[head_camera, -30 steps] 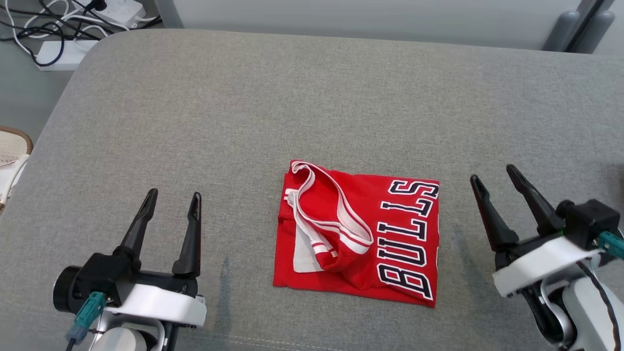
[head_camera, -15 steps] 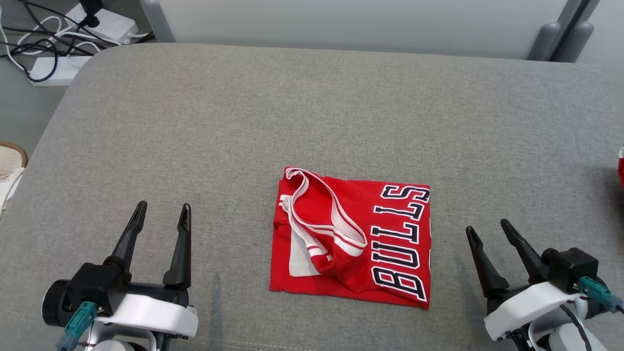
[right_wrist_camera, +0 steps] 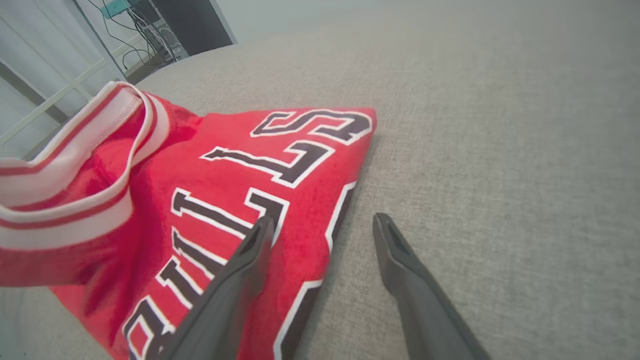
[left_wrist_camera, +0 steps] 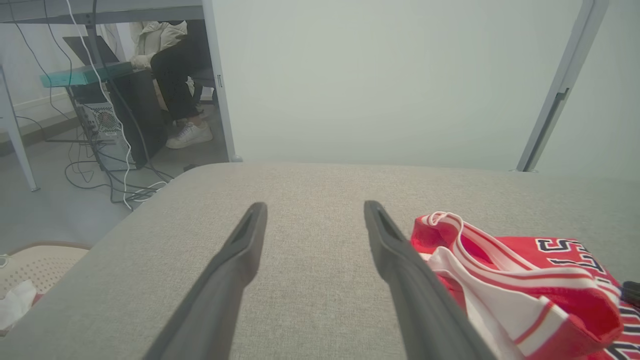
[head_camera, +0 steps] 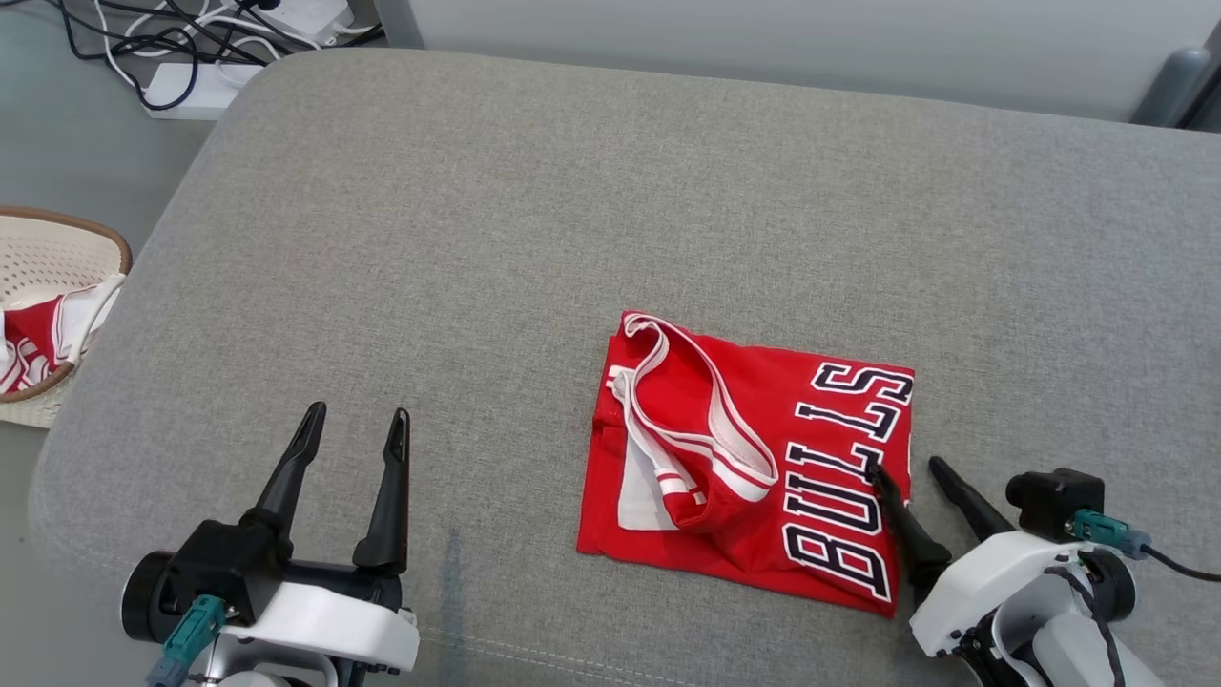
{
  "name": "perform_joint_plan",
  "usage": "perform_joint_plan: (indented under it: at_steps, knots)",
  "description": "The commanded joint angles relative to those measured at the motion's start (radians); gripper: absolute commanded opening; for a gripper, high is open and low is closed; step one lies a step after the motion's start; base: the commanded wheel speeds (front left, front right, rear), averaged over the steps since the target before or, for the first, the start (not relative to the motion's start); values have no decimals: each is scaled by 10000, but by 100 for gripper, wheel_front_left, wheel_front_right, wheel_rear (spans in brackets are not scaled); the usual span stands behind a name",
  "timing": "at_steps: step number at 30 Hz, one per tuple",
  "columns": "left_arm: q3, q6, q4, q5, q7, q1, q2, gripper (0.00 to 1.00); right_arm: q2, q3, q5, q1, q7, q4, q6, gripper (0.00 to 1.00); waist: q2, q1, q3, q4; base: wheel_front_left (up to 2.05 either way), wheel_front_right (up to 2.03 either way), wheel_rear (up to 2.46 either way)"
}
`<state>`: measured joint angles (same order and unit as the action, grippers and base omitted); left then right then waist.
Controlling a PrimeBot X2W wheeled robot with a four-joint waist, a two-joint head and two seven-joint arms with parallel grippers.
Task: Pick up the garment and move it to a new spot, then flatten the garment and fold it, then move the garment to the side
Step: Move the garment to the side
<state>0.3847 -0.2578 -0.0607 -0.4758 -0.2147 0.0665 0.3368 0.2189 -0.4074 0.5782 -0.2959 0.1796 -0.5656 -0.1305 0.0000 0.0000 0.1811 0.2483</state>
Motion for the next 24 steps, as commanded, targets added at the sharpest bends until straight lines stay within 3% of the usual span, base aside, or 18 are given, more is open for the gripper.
perform_joint_plan:
  at_steps: [1,8,9,10,11,19,24]
  knots:
    - [-366,-84,-203,12,-51,405,216,100,11,-206,145,-103,-38,110,-2,100,0,0,15,32,0,0,0]
    - [-403,-125,-171,-9,-102,455,205,100,-130,-1029,1674,-267,-1335,-99,-2,100,0,0,129,8,0,0,0]
    - [-412,-126,-165,-19,-111,463,203,100,-85,-1226,1858,-285,-1521,31,-2,85,0,0,141,-19,0,0,0]
    - [-421,-131,-157,-24,-119,473,201,100,-5,-1333,1986,-321,-1528,190,-2,22,0,0,152,-50,0,0,0]
    - [-427,-135,-151,-27,-126,488,198,100,95,-1415,2071,-346,-1541,311,-2,0,0,0,163,-79,0,0,0]
    - [-477,-144,-196,-60,-161,512,256,100,1448,-1585,562,-781,-579,1854,-2,0,0,0,219,-514,0,0,0]
    - [-494,-140,-241,-66,-161,535,328,100,2099,-1263,-100,-810,-957,3351,-2,0,0,0,287,-1017,0,0,0]
